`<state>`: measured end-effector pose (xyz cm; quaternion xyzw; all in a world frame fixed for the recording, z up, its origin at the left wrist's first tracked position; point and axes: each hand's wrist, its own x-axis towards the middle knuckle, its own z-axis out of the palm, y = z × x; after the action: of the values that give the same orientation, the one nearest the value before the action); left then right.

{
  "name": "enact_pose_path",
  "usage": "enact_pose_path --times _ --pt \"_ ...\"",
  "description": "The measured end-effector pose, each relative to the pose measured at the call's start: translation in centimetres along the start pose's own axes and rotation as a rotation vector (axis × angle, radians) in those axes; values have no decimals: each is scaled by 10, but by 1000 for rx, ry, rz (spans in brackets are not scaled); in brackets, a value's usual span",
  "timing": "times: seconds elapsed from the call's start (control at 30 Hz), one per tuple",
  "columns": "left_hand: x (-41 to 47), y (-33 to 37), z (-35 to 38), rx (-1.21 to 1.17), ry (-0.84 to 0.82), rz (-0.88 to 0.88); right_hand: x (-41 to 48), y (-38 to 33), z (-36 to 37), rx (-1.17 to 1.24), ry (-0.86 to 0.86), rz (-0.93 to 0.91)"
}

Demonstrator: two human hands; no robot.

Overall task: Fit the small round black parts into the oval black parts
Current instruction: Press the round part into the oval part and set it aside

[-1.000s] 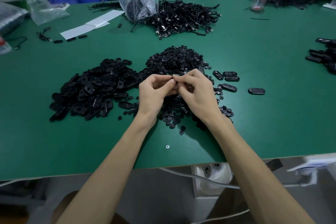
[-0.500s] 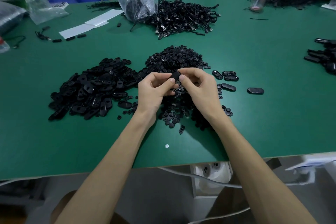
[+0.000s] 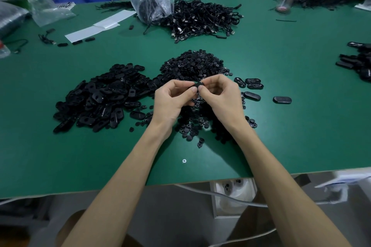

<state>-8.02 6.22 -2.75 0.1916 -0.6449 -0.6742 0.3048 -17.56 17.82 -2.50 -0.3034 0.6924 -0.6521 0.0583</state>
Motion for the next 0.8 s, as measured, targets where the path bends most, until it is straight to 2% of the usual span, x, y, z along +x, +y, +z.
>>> enact_pose_path --times 0.53,0.8 --pt "-2 -2 6 90 37 -4 -7 -4 1 -150 -24 -35" --pt "-1 -3 1 23 -18 -15 -6 -6 0 -71 -1 -6"
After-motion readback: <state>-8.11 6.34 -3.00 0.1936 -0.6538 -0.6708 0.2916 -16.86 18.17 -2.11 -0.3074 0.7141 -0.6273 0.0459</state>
